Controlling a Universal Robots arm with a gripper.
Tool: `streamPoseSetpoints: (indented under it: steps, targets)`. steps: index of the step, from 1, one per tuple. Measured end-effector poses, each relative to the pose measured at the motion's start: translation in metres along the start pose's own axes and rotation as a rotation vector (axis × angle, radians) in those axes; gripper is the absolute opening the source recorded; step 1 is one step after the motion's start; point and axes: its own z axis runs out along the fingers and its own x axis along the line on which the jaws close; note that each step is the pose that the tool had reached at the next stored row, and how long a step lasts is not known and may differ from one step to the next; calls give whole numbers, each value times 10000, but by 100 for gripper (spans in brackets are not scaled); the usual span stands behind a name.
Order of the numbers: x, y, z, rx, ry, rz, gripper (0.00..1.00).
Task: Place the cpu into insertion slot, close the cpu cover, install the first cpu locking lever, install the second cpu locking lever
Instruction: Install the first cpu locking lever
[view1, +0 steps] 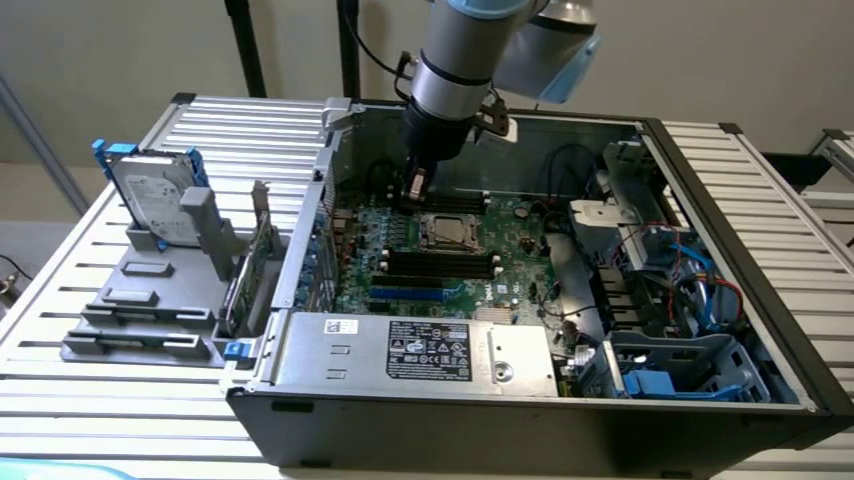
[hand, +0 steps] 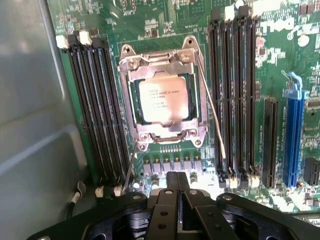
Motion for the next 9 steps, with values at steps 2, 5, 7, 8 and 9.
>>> streamPoseSetpoints:
  steps: [2,5,7,8,9]
  targets:
    - [-10,-63,-20,26,159,-25,11]
    - [-19,-145,-50,60,418,-47,11]
    - [-23,-182,-67,78,558,-28,11]
    - [-24,-194,-73,81,611,2,11]
    - [-25,-201,-78,80,659,64,11]
